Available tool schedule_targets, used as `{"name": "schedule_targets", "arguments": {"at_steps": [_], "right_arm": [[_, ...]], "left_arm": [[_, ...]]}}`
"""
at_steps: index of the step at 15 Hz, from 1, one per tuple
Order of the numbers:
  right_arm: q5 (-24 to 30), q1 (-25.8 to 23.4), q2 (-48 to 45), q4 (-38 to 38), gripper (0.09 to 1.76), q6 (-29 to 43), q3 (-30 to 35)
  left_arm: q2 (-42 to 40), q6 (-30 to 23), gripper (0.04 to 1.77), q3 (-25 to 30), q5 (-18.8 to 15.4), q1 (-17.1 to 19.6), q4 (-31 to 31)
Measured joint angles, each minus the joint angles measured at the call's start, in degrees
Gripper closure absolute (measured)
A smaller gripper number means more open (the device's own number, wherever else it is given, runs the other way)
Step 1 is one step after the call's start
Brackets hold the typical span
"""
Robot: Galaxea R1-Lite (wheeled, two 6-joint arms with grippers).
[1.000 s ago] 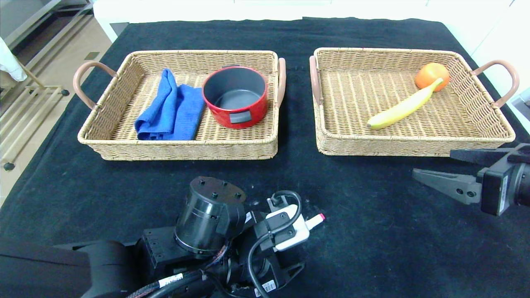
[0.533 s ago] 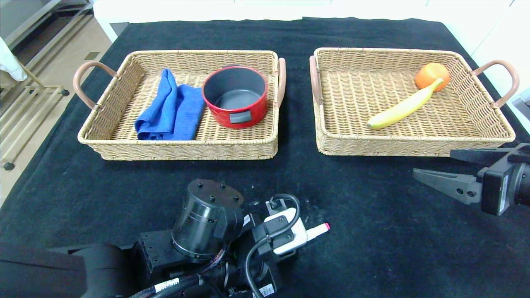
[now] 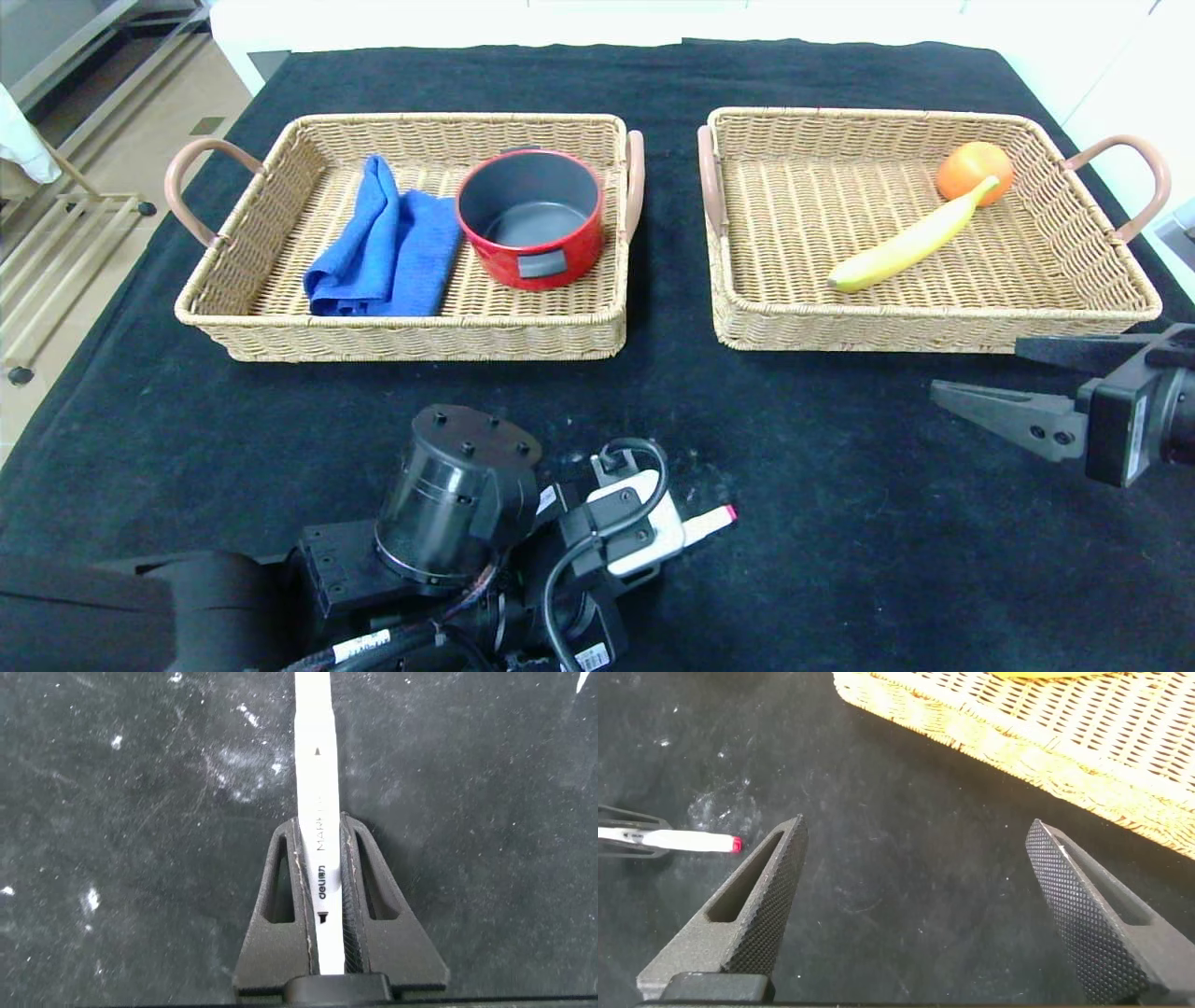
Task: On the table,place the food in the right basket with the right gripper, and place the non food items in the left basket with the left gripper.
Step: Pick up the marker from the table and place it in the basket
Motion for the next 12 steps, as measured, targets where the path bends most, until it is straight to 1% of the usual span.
{"name": "schedule_targets", "arguments": {"at_steps": [3,7,9,12], "right_arm": [[0.0,0.0,0.0,0.0,0.14,0.0,0.0],[0.0,0.0,0.0,0.0,0.14,0.0,0.0],[0.0,0.0,0.1,0.0,0.14,0.0,0.1],[-0.1,0.0,0.3,0.0,0.14,0.0,0.0]], "left_arm": [[-0.8,0.0,1.55,-0.3,0.0,0.0,0.1],[-3.5,0.0,1.55,-1.7,1.5,0.2,3.4],[-5.6,-0.1,1.55,-3.3,2.1,0.4,6.0],[-9.2,-0.1,1.55,-6.9,2.4,1.5,12.5]]}}
